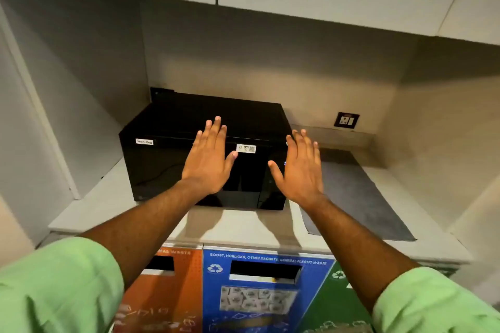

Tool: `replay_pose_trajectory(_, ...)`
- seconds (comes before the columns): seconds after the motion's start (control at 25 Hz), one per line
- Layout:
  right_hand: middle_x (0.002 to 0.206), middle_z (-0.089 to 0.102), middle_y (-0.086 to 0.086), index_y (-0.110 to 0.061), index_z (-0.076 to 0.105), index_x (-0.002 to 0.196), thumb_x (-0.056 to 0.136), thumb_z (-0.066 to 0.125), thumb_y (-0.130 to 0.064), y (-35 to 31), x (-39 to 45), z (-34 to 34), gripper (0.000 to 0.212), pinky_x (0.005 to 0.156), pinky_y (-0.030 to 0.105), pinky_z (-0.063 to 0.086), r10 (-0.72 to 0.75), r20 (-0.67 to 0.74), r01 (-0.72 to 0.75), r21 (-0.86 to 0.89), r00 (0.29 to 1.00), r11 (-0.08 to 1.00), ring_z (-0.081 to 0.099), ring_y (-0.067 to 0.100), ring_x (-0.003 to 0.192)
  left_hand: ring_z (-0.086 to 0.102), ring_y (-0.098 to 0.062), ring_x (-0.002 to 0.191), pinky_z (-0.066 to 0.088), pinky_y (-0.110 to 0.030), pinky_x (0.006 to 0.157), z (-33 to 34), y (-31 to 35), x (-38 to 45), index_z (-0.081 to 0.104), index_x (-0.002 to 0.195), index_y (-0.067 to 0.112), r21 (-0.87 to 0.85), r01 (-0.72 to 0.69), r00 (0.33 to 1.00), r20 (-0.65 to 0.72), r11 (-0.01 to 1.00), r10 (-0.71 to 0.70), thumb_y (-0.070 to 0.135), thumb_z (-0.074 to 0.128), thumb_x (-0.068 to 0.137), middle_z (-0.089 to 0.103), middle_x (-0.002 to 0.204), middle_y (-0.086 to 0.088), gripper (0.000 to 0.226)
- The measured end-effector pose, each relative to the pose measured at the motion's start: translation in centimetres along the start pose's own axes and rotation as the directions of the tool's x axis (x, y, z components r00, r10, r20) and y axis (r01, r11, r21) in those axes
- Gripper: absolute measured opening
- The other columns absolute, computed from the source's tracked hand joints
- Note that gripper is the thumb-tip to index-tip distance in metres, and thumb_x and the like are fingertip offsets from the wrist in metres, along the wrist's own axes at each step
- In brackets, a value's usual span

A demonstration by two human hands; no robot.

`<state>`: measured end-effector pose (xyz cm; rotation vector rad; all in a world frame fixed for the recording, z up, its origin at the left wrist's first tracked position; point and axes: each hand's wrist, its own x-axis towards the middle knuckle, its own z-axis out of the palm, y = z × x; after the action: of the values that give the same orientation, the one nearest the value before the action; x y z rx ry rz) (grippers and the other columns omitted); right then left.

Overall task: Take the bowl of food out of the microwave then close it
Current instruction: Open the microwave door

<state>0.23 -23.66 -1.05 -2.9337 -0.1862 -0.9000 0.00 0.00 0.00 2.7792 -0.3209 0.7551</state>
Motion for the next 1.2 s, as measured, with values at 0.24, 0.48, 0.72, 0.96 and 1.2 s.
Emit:
replay_pose_trajectory(0.24,0.172,0.01,0.016,-0.009,0.013,0.161,0.095,0.047,-0.063,2.1,-4.7,7.4,0.092,0.129,0.048,0.015,0.113,0.175,-0.13,0.094,0.978,0.987,0.009,0.033,0.159,-0.006,-0.029,0.156,0.009,-0.048,0.127,6.0,-0.5,0.2,0.004,0.159,0.012,0.136,0.009,0.996,0.087,0.991,-0.021,0.053,0.045,0.096,-0.009,0.169,-0.009,0.086)
replay_pose_trajectory(0.48,0.173,0.006,0.014,-0.007,0.001,0.162,0.093,0.05,-0.066,4.1,-7.9,14.9,0.103,0.129,0.042,0.019,0.206,0.377,-0.291,0.185,0.903,0.938,0.013,0.033,0.159,0.001,-0.03,0.157,0.004,-0.048,0.126,8.9,-0.7,2.6,0.005,0.158,0.02,0.205,-0.031,0.997,0.075,0.978,0.015,0.055,0.075,0.075,0.008,0.169,-0.006,0.114)
replay_pose_trajectory(0.72,0.171,0.017,0.013,-0.01,0.005,0.162,0.091,0.065,-0.054,2.9,-7.8,19.8,0.103,0.124,0.045,0.032,0.258,0.457,-0.457,0.402,0.851,0.794,0.027,0.034,0.155,0.035,-0.031,0.142,0.012,-0.046,0.126,10.2,-0.8,4.4,0.022,0.155,0.02,0.228,0.028,0.998,-0.06,0.973,-0.015,0.062,0.084,0.057,0.04,0.146,-0.009,0.123)
replay_pose_trajectory(0.96,0.141,0.058,0.014,-0.01,0.038,0.148,0.082,0.082,-0.039,1.6,-6.8,21.7,0.085,0.094,0.023,0.056,0.42,0.369,-0.556,0.621,0.829,0.552,0.063,0.031,0.127,0.032,-0.031,0.145,0.016,-0.043,0.125,10.3,-0.2,5.1,0.031,0.149,0.015,0.197,0.047,0.997,-0.064,0.979,-0.035,0.059,0.085,0.057,0.044,0.145,-0.013,0.116)
replay_pose_trajectory(1.2,0.127,0.067,0.017,-0.006,0.044,0.139,0.079,0.084,-0.042,1.1,-6.3,22.8,0.08,0.084,0.038,0.061,0.542,0.363,-0.631,0.621,0.758,0.465,0.069,0.036,0.115,0.033,-0.031,0.145,0.025,-0.047,0.121,9.7,0.2,5.2,0.031,0.147,0.014,0.219,0.059,0.998,-0.036,0.974,-0.053,0.063,0.082,0.058,0.036,0.154,-0.013,0.114)
